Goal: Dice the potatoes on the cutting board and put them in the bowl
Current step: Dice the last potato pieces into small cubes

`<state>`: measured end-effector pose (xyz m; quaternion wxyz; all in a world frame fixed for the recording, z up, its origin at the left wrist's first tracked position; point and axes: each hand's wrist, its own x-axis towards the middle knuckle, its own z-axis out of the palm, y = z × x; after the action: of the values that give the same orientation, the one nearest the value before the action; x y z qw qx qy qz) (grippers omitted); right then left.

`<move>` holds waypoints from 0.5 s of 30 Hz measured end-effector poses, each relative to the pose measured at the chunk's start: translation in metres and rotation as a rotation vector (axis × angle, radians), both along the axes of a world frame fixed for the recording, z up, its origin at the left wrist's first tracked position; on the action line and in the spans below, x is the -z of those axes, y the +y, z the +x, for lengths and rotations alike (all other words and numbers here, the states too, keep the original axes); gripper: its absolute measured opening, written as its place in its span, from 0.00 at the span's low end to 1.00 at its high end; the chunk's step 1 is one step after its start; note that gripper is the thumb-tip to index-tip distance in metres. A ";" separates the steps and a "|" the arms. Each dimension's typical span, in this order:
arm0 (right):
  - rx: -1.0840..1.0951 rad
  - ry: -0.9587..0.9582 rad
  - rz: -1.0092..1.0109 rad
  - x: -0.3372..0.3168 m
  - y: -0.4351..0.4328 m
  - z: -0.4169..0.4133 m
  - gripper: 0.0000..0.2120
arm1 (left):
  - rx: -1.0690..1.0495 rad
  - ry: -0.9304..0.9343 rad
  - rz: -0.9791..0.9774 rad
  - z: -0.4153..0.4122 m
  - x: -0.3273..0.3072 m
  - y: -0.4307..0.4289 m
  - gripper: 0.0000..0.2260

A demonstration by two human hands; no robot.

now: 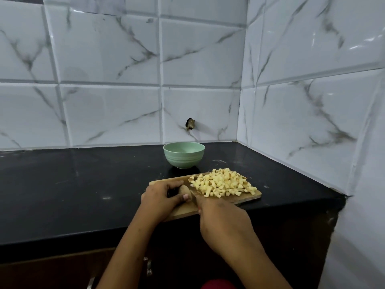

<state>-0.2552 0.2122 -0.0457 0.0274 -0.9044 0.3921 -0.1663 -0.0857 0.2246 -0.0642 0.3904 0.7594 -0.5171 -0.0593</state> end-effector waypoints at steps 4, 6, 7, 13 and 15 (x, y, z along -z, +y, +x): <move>0.006 -0.025 0.007 -0.001 0.004 -0.011 0.16 | -0.006 0.033 -0.046 -0.003 -0.002 0.003 0.19; 0.019 -0.043 0.040 -0.006 -0.001 -0.008 0.16 | 0.014 0.049 -0.080 -0.004 -0.002 0.004 0.18; 0.021 -0.058 0.051 -0.008 -0.004 -0.006 0.16 | 0.021 0.054 -0.089 -0.005 -0.002 0.005 0.18; 0.021 -0.134 0.035 -0.010 -0.007 0.004 0.17 | 0.062 0.042 -0.085 -0.003 -0.001 0.002 0.15; 0.030 -0.098 0.002 -0.009 -0.004 0.008 0.18 | 0.059 0.043 -0.081 -0.001 0.000 0.000 0.16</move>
<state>-0.2469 0.2081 -0.0363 0.0450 -0.8891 0.4039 -0.2106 -0.0866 0.2249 -0.0644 0.4299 0.7259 -0.5328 -0.0664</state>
